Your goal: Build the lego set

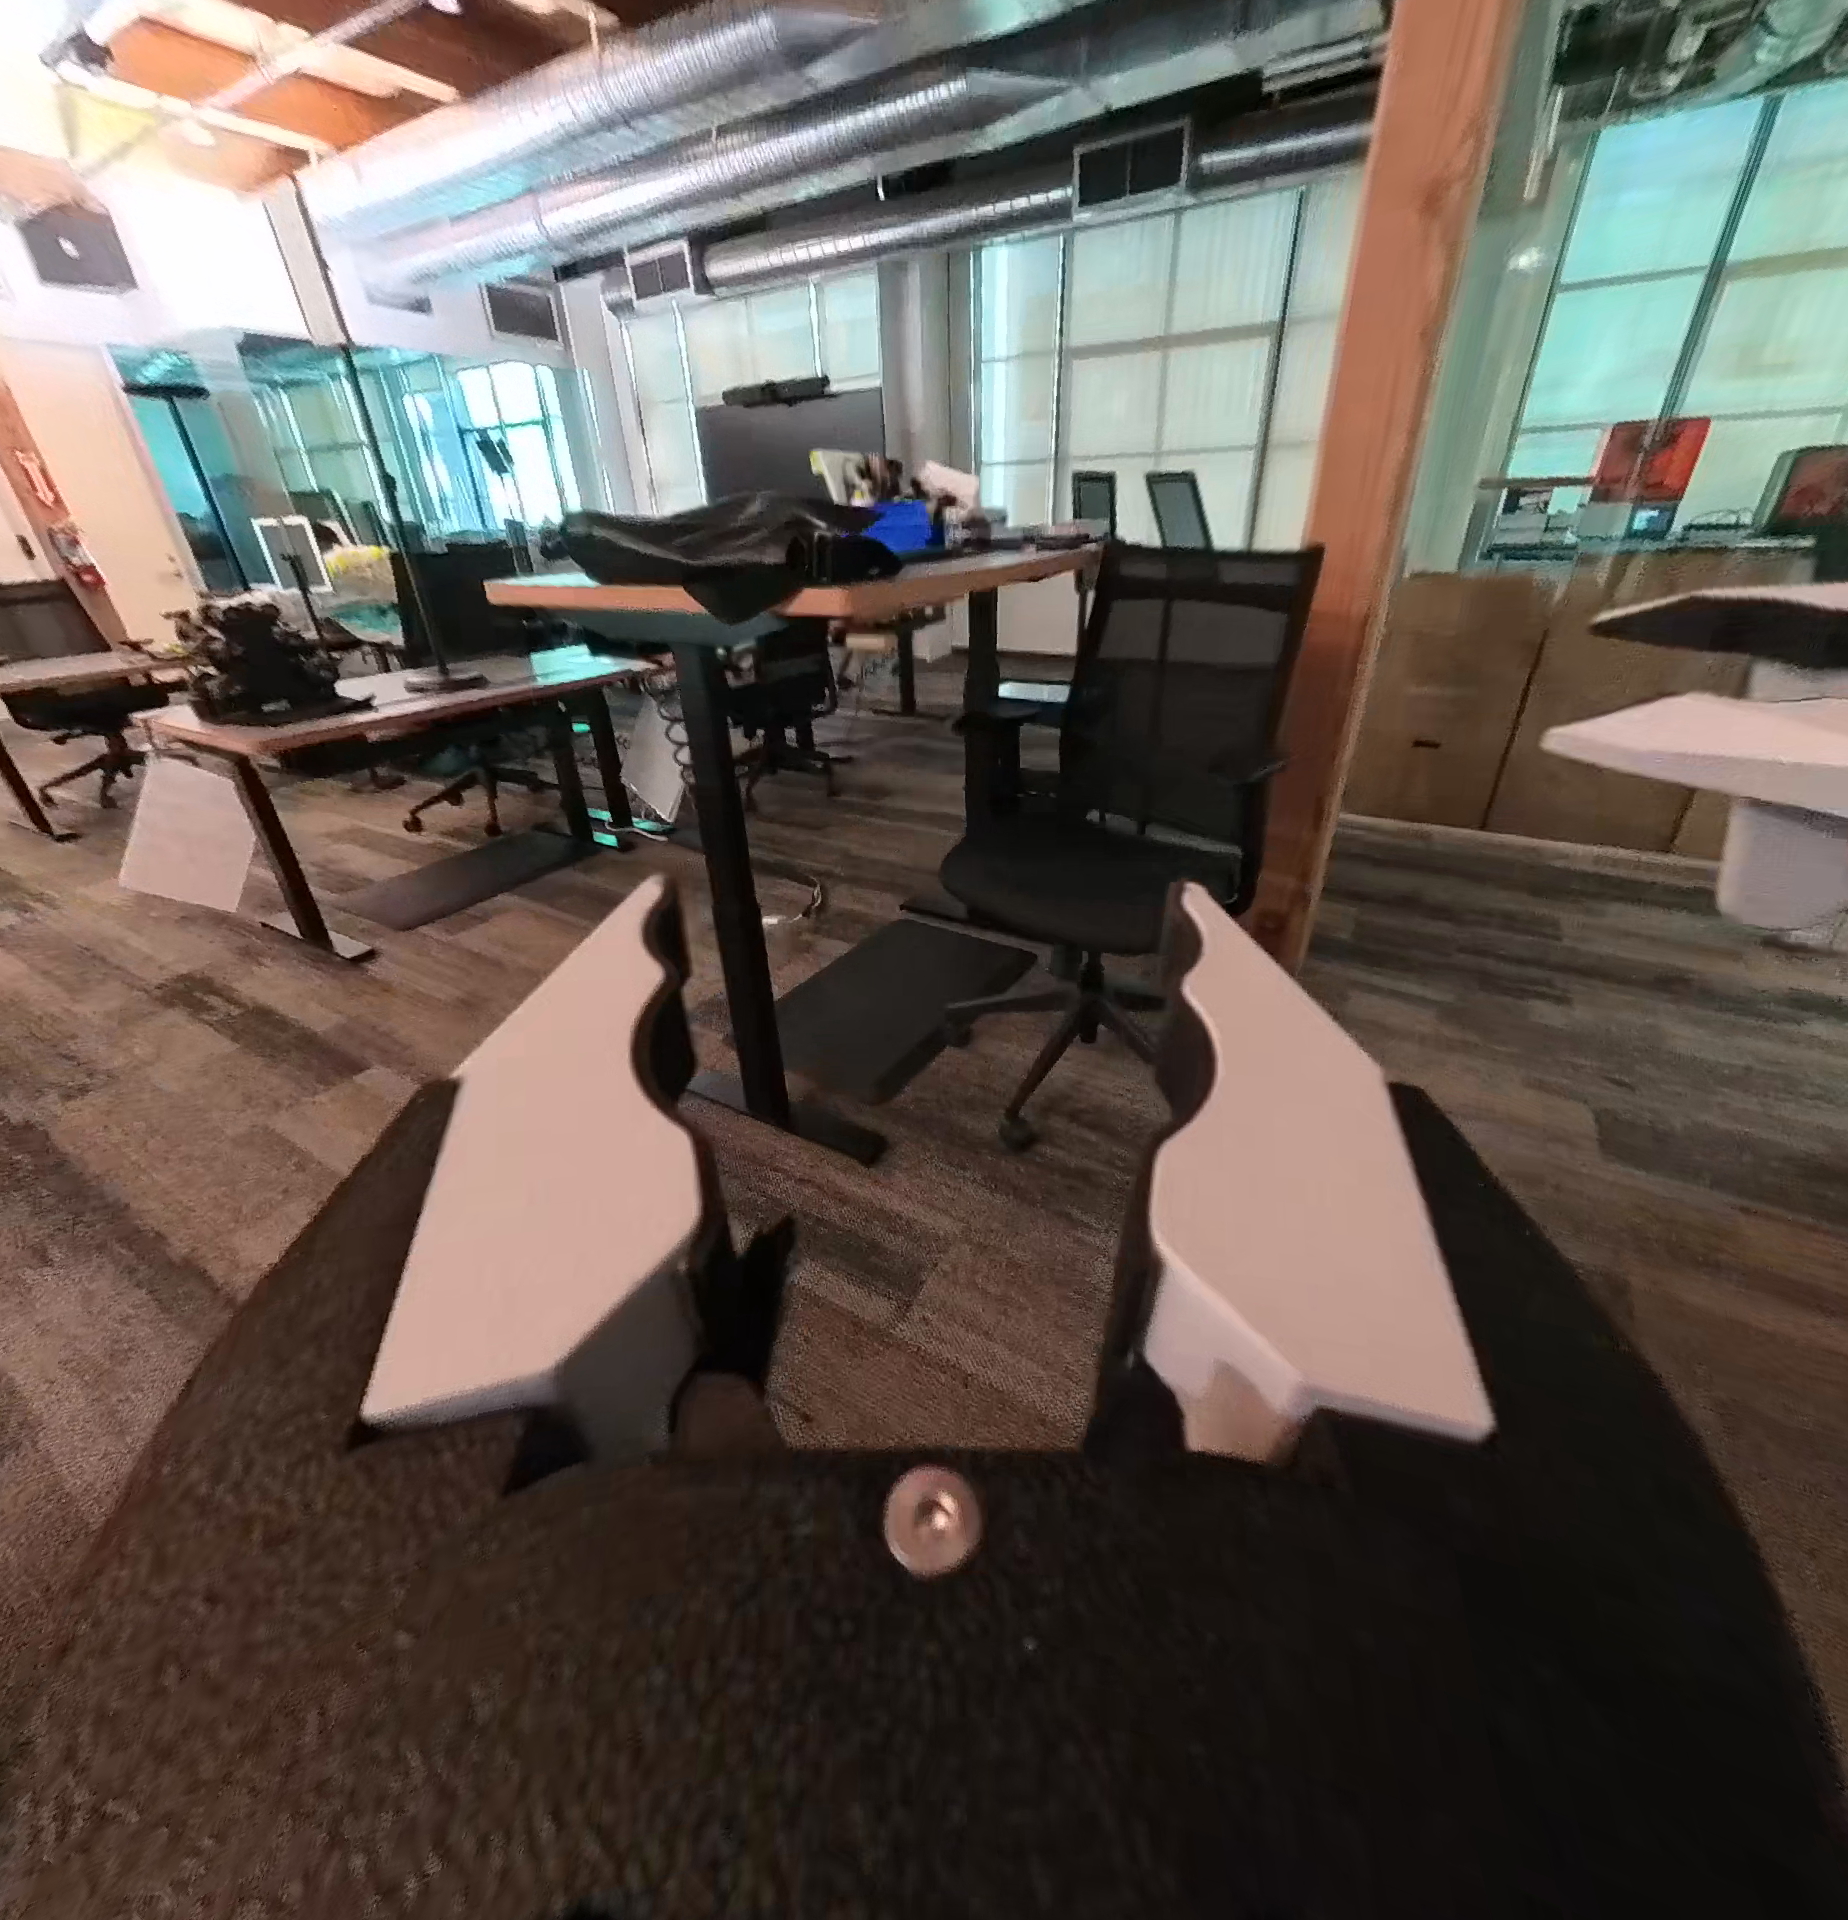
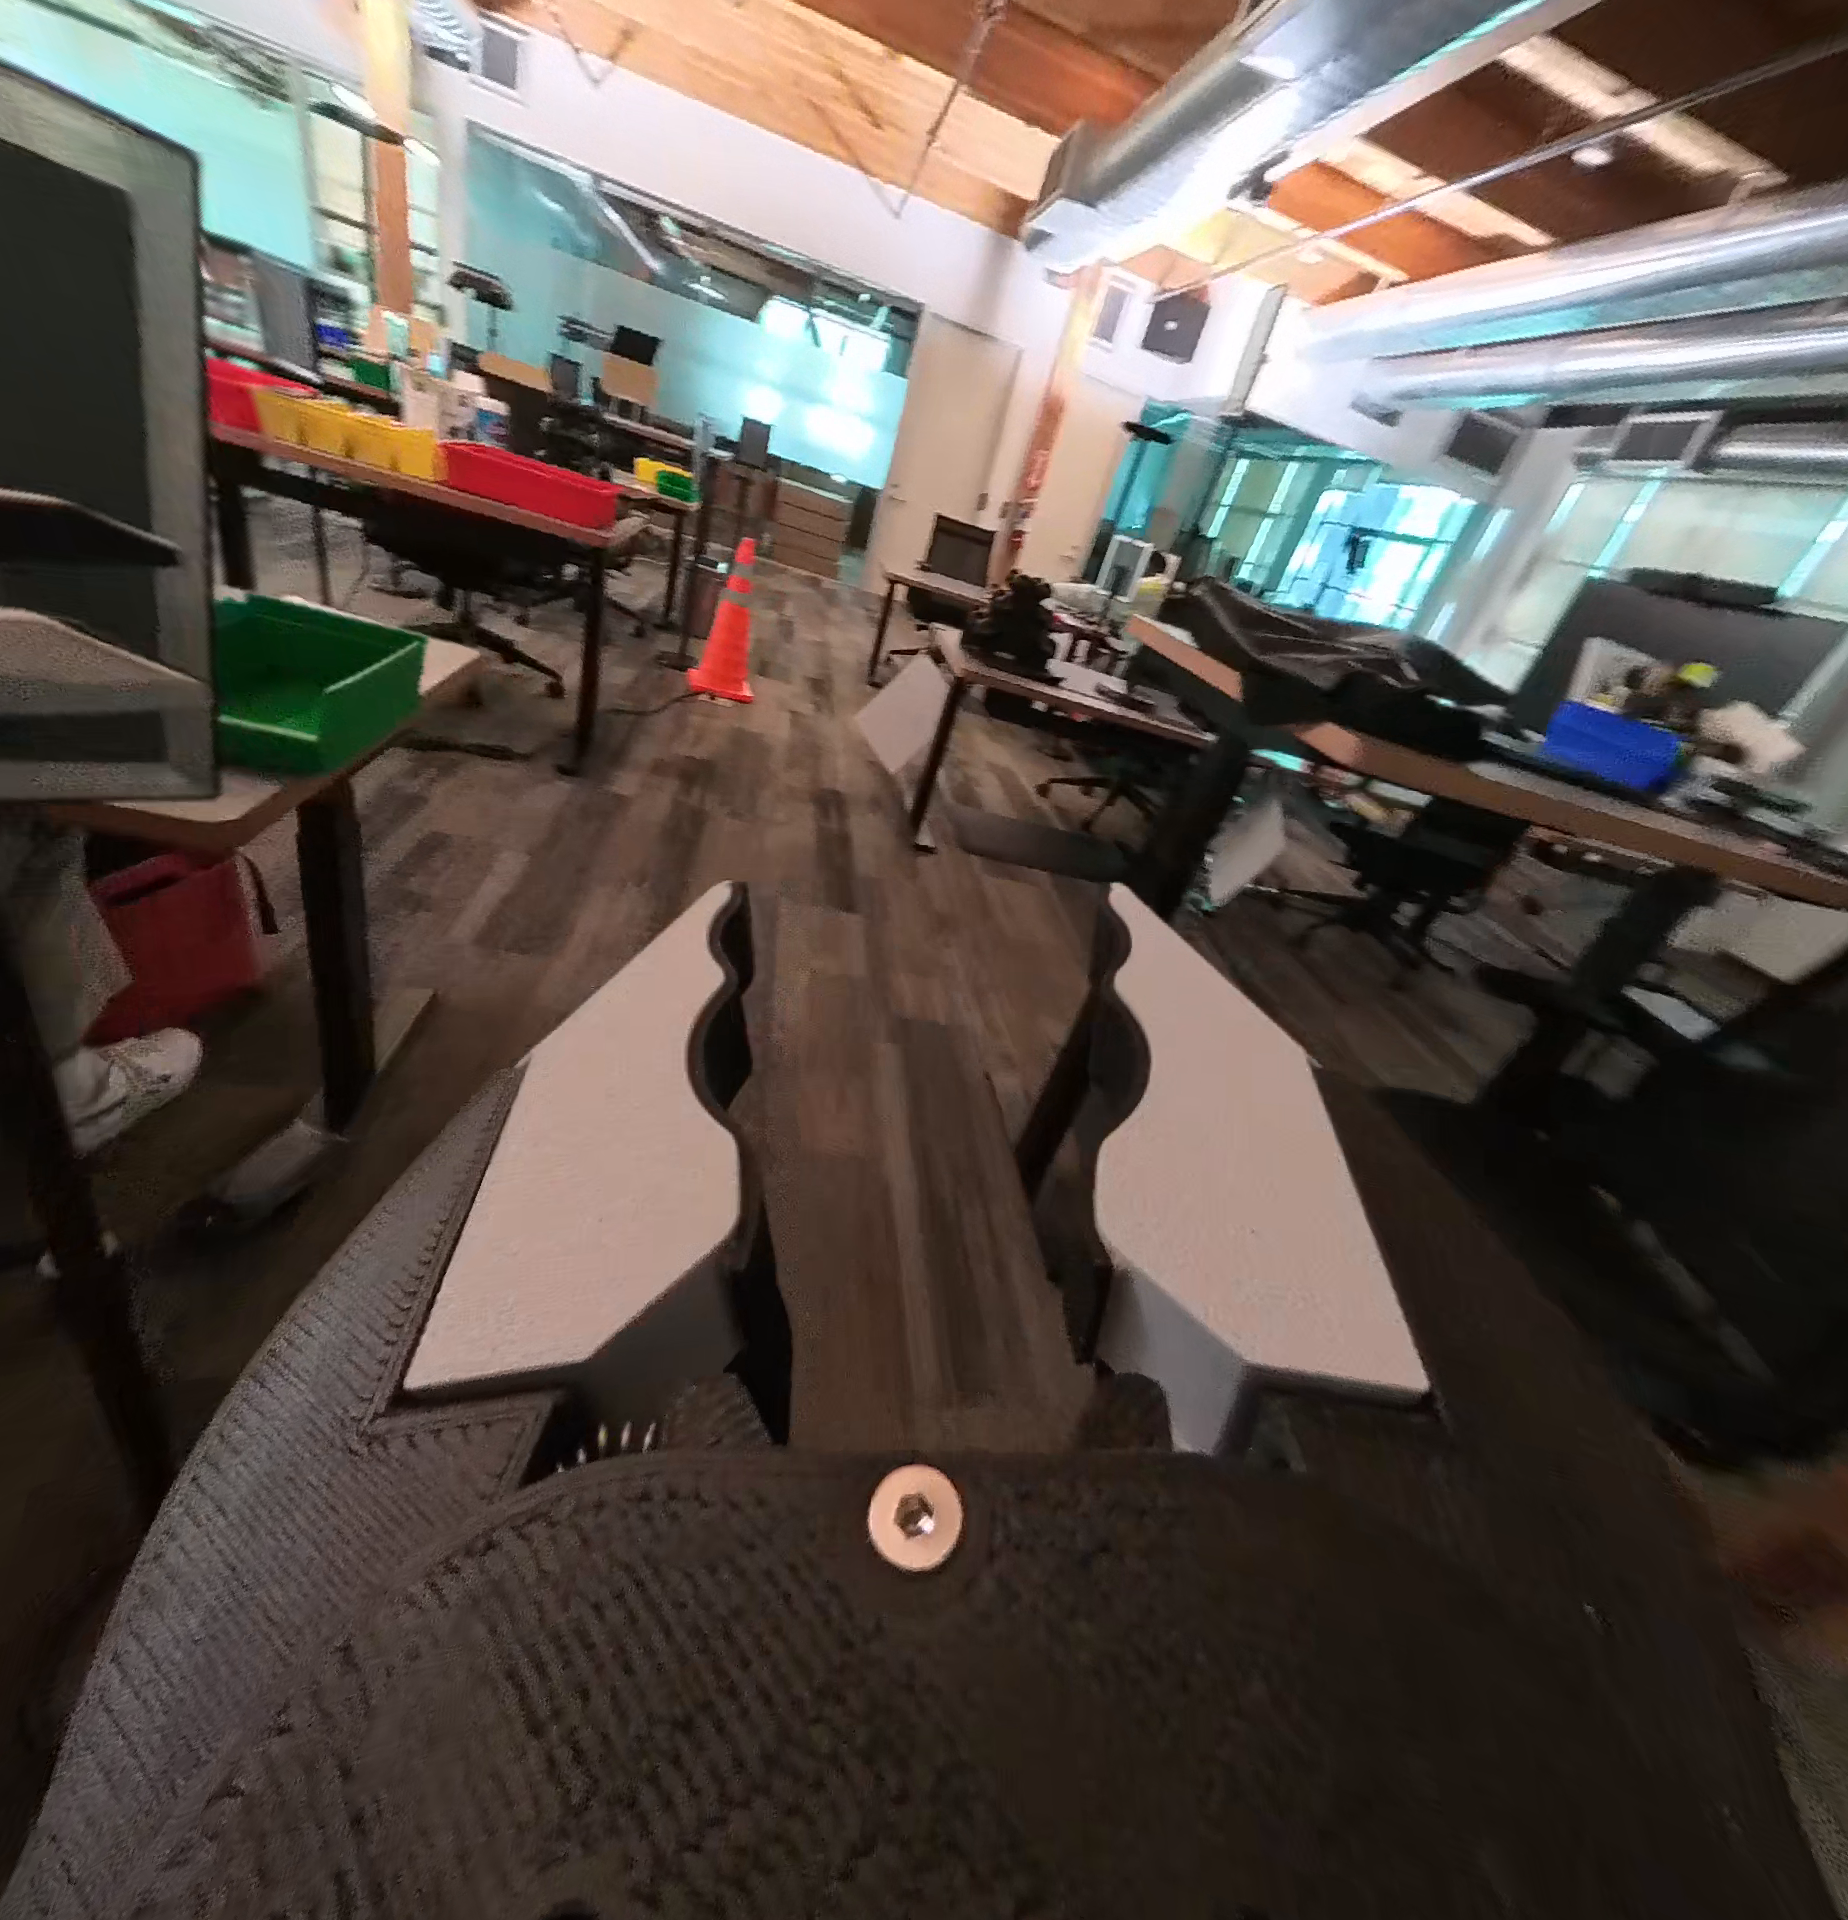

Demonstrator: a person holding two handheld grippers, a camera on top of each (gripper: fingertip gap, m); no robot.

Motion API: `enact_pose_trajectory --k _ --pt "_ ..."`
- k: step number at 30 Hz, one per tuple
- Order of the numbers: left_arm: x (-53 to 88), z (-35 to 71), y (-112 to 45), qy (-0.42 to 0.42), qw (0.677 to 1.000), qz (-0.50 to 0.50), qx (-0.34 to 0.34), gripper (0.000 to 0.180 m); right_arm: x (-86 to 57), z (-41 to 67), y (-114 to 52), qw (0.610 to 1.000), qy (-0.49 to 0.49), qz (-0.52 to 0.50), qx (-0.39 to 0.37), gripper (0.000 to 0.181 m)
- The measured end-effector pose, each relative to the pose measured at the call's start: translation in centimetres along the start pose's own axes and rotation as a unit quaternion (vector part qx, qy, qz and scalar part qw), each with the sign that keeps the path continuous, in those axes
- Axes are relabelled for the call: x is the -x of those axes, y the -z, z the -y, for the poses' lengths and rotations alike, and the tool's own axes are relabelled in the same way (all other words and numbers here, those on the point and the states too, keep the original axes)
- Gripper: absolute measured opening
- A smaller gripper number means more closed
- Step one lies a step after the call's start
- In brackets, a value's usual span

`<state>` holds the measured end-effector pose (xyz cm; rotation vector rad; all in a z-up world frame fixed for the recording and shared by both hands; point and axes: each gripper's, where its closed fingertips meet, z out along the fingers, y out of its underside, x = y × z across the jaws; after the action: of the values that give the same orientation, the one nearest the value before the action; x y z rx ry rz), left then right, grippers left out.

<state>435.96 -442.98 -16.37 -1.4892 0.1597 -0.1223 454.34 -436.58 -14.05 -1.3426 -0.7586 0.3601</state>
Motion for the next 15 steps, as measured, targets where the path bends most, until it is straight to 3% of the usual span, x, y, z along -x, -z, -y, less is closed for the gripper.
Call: enact_pose_trajectory --k 8,15 --pt "13.3 -3.1 -24.3 0.03 0.999 0.035 0.0 0.109 -5.8 -5.8 -24.8 0.998 0.003 0.06 0.016 0.082" --pt "30.0 -7.8 -40.5 0.031 0.988 0.151 -0.007 0.102 -8.4 -10.4 -50.8 0.984 0.0 0.178 0.006 0.082"
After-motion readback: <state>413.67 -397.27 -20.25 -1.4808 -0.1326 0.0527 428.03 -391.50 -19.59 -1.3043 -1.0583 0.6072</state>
